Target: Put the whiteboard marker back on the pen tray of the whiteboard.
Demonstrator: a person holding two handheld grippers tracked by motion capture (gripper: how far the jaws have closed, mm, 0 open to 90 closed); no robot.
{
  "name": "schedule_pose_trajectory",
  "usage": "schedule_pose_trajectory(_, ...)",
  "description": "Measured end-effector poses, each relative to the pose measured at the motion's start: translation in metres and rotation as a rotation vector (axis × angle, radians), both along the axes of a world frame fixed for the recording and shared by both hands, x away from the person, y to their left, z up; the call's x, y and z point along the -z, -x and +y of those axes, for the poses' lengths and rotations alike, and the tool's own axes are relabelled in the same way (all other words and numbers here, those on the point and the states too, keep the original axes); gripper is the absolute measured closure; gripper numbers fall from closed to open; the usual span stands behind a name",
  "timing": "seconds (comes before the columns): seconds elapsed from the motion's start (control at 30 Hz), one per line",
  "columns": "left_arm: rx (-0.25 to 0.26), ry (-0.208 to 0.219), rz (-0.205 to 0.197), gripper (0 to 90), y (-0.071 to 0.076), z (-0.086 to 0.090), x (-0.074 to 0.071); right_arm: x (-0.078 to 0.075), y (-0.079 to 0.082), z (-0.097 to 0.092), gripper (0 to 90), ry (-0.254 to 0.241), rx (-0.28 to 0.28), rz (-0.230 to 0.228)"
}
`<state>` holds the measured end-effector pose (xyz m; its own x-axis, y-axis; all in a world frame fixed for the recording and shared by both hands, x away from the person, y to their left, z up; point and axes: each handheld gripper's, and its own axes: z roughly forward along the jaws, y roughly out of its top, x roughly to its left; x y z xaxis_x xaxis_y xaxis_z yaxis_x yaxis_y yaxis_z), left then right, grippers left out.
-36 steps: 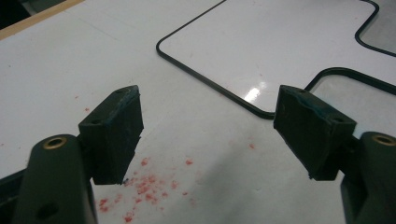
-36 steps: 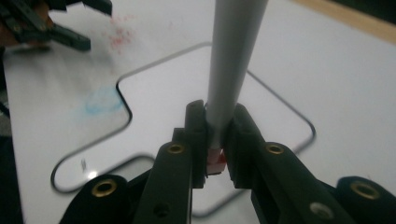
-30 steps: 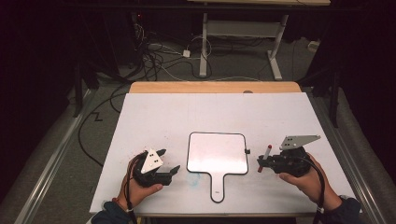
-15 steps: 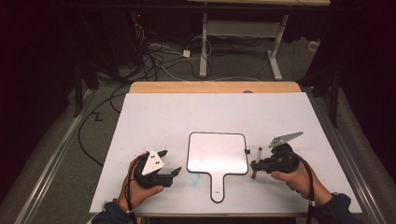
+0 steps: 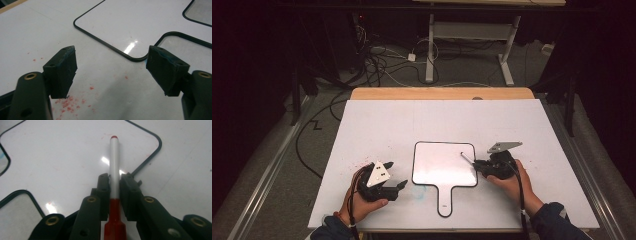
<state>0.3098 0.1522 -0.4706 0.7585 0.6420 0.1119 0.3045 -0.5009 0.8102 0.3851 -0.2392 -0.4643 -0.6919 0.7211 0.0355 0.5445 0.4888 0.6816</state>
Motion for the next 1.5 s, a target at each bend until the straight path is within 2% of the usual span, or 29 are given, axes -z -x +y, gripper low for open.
schedule_pose_trajectory(0.13,0.001,0.0,0.002,24.0,0.0,0.0,0.0,-0.001,0.0,0.008,73.0,0.044,-0.003,-0.057)
schedule_pose_trajectory(0.17,0.001,0.0,0.002,24.0,0.0,0.0,0.0,-0.001,0.001,0.009,70.6,0.051,0.0,-0.069)
schedule_pose_trajectory(0.2,0.001,0.0,0.002,24.0,0.0,0.0,0.0,-0.002,0.002,0.01,63.7,0.059,0.017,-0.089)
schedule_pose_trajectory(0.23,0.002,0.001,0.004,24.0,0.0,0.0,0.0,-0.003,0.002,0.011,62.4,0.079,0.031,-0.117)
schedule_pose_trajectory(0.27,0.002,0.002,0.006,23.9,0.0,0.0,0.0,-0.004,0.003,0.011,62.8,0.089,0.031,-0.127)
schedule_pose_trajectory(0.33,0.003,0.002,0.008,23.9,-0.001,0.0,0.001,-0.005,0.001,0.012,60.7,0.111,0.036,-0.14)
schedule_pose_trajectory(0.4,0.006,0.0,0.009,23.9,-0.001,-0.001,0.001,-0.004,-0.003,0.012,59.0,0.09,0.029,-0.132)
schedule_pose_trajectory(0.57,0.012,0.001,0.01,23.8,-0.002,-0.002,0.001,0.0,-0.015,0.016,58.8,0.118,0.038,-0.14)
schedule_pose_trajectory(0.8,0.017,0.001,0.012,23.8,-0.004,-0.004,0.0,0.001,-0.022,0.005,57.8,0.062,0.074,-0.088)
schedule_pose_trajectory(1.0,0.011,0.004,0.011,23.8,-0.004,-0.004,0.0,0.001,-0.023,0.002,55.2,0.04,0.09,-0.075)
schedule_pose_trajectory(1.13,0.012,0.005,0.015,23.8,-0.004,-0.004,0.001,0.001,-0.026,0.003,54.0,0.043,0.113,-0.1)
schedule_pose_trajectory(1.33,0.011,0.003,0.014,23.8,-0.003,-0.005,0.0,0.002,-0.029,0.004,53.6,0.039,0.127,-0.097)
schedule_pose_trajectory(1.43,0.01,-0.003,0.01,23.8,-0.002,-0.005,0.0,-0.005,-0.027,-0.001,49.8,0.01,0.123,-0.117)
schedule_pose_trajectory(1.5,0.007,-0.005,0.008,23.5,-0.001,-0.004,0.0,-0.013,-0.022,-0.007,47.4,-0.036,0.099,-0.149)
